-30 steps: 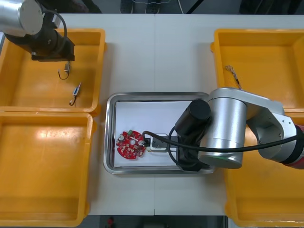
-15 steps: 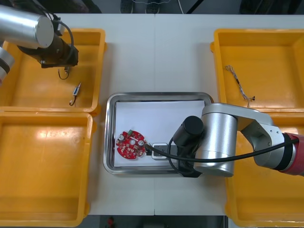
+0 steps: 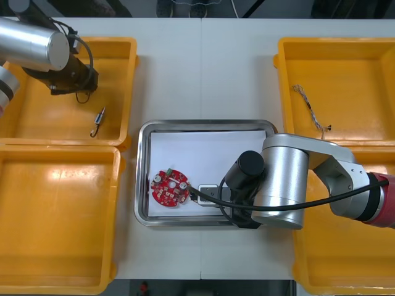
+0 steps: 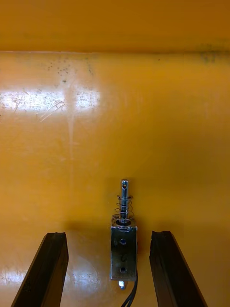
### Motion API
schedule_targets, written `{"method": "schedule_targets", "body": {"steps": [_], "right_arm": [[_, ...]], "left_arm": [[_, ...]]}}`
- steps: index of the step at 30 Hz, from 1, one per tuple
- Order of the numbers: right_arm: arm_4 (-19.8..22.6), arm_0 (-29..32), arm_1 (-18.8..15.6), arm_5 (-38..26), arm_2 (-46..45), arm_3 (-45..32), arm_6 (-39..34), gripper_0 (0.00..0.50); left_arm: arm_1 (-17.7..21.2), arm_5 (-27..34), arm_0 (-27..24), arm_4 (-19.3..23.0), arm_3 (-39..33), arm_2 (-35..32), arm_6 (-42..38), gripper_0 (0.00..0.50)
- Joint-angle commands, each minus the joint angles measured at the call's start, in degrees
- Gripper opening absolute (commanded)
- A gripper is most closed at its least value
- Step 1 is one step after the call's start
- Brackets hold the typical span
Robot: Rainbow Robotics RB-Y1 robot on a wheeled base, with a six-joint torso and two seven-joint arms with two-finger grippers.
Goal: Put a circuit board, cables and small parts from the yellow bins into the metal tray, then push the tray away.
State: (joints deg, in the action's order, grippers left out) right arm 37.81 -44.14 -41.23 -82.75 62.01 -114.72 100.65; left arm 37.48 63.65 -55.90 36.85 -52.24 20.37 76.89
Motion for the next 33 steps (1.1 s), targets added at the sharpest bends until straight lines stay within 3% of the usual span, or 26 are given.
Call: {"method": "schedule_targets", "body": {"steps": [1, 4, 6, 7, 8, 15, 21, 29, 30, 33], "right_arm": [[0.95, -1.39, -0.34, 0.04, -3.30, -1.12, 0.60, 0.454], [1.65, -1.39, -0.34, -0.83, -5.32, -2.09, 0.60, 0.454], [1.65, -1.39, -0.08, -2.42, -6.99, -3.05, 0.68, 0.453], [1.65, -1.39, 0.18, -3.91, -8.31, -3.76, 0.77, 0.455], [1.74, -1.47, 0.53, -5.67, -9.80, -4.55, 0.86, 0.453], [3.41, -1.47, 2.56, -15.95, -18.50, -8.41, 1.12, 0.454], [6.13, -2.79, 4.84, -27.25, -26.24, -10.44, 0.86, 0.454], [6.57, -6.31, 6.16, -27.25, -32.04, -11.23, 0.33, 0.453], [6.75, -6.48, 5.98, -27.25, -33.36, -11.31, 0.33, 0.499], [7.54, -6.40, 4.75, -27.25, -36.35, -11.23, 0.33, 0.500]], "left_arm": [[-0.21, -3.27, -2.90, 1.12, 1.97, 3.89, 5.91, 0.500], [-0.21, -4.67, -2.90, 1.83, 3.02, 5.38, 5.91, 0.500], [-0.30, -4.67, -2.90, 2.09, 3.02, 5.38, 5.91, 0.249], [-0.21, -4.32, -2.81, 2.27, 3.02, 5.38, 5.91, 0.067], [-0.21, -4.23, -2.81, 2.44, 3.11, 5.38, 5.91, 0.000], [0.93, -0.28, -2.90, 3.14, 1.09, 3.45, 5.99, 0.000], [3.57, 13.34, -2.90, 2.35, -7.88, -0.68, 5.11, 0.000], [4.27, 28.02, -2.54, 1.12, -18.51, -5.25, 3.53, 0.000], [4.27, 29.60, -2.19, 1.12, -20.62, -5.60, 2.74, 0.000], [4.27, 32.50, -0.17, 1.21, -27.30, -5.78, -2.62, 0.001]]}}
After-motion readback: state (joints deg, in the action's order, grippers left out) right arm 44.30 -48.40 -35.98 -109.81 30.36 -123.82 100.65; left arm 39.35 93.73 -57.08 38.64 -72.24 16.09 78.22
